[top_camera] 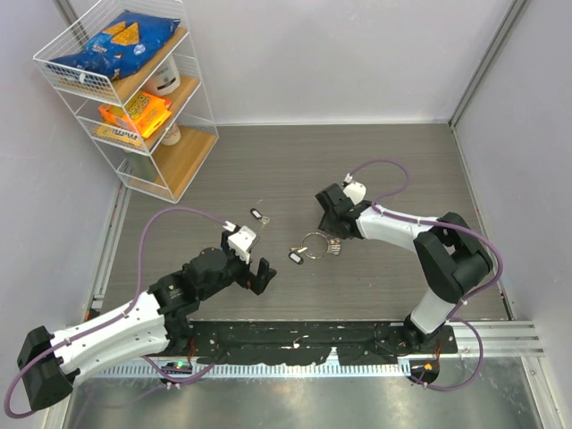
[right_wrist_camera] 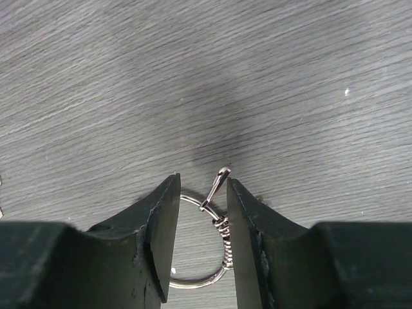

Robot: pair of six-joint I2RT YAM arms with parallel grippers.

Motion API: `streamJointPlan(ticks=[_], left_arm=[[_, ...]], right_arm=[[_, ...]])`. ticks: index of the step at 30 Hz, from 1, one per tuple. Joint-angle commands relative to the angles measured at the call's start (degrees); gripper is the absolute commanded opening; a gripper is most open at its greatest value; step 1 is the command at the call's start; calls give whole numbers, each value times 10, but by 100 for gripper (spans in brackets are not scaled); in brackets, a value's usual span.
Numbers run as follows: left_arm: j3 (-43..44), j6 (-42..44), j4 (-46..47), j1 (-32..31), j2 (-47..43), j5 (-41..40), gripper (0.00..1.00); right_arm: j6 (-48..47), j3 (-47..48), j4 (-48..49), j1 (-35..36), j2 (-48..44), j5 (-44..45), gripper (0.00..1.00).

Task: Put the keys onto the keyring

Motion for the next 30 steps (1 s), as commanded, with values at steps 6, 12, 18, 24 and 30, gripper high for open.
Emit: streamJointPlan(ticks=[6, 12, 18, 24, 30], left_arm=[[2, 6, 32, 1, -1, 10, 99], [2, 6, 32, 1, -2, 9, 99], [2, 7, 32, 1, -2, 8, 99], [2, 7, 31, 1, -1, 7, 99], [2, 7, 33, 1, 3, 7, 99]], right_arm=[[23, -12, 5, -11, 4, 35, 38], [27, -9, 6, -14, 10, 31, 34], [28, -8, 10, -17, 16, 30, 26], [32, -11, 15, -18, 20, 26, 22], [31, -15, 20, -18, 18, 28, 8]])
